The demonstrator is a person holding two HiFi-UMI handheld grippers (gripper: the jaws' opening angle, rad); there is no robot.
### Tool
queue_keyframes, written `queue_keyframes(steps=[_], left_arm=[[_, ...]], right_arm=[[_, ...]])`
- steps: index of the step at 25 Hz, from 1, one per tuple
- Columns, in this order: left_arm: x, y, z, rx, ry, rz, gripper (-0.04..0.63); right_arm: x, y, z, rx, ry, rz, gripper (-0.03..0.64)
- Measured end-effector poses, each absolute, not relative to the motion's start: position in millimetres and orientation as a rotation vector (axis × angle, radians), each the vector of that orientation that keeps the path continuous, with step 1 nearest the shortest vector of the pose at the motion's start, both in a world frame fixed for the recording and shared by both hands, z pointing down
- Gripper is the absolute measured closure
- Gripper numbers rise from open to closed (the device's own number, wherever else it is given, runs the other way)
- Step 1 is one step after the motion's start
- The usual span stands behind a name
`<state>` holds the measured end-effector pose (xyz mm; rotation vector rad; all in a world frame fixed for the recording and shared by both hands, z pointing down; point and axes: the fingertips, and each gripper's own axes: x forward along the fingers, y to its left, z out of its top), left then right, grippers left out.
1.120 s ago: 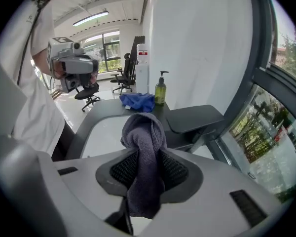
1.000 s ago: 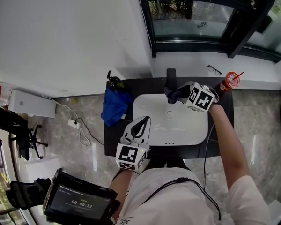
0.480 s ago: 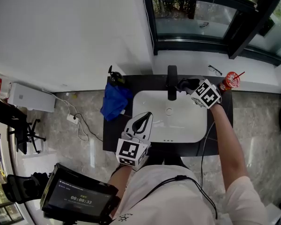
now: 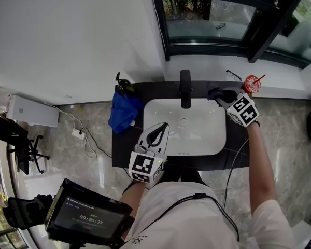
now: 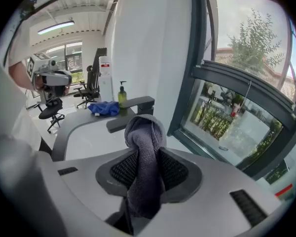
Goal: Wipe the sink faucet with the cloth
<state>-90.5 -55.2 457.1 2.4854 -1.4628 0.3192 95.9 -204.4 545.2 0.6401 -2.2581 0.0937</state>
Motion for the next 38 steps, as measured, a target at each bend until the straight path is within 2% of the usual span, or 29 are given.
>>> queue_keyframes(steps=[8, 17, 27, 38], left_arm=[[-87.4, -55.7, 457.2, 2.486, -1.459, 0.327, 0.601], [-97.2, -57.6, 458.7, 2.466, -1.489, 0.331, 0.601], [-107.3, -56.8, 460.6, 2.442, -1.526, 0.335, 0.601], [-108.6, -61.3, 462.1, 2.446, -1.522, 0.335, 0.601]], right_arm=[[17.9, -136.2, 504.2, 0.272, -2.430, -0.064, 0.497], [-25.6, -108.5, 527.8, 0.006, -2.339, -0.108, 0.497], [-18.4, -149.9, 565.4, 0.012, -2.221, -0.050, 0.497], [4.0, -220.8, 569.7, 0.419, -2.250, 0.037, 0.497]])
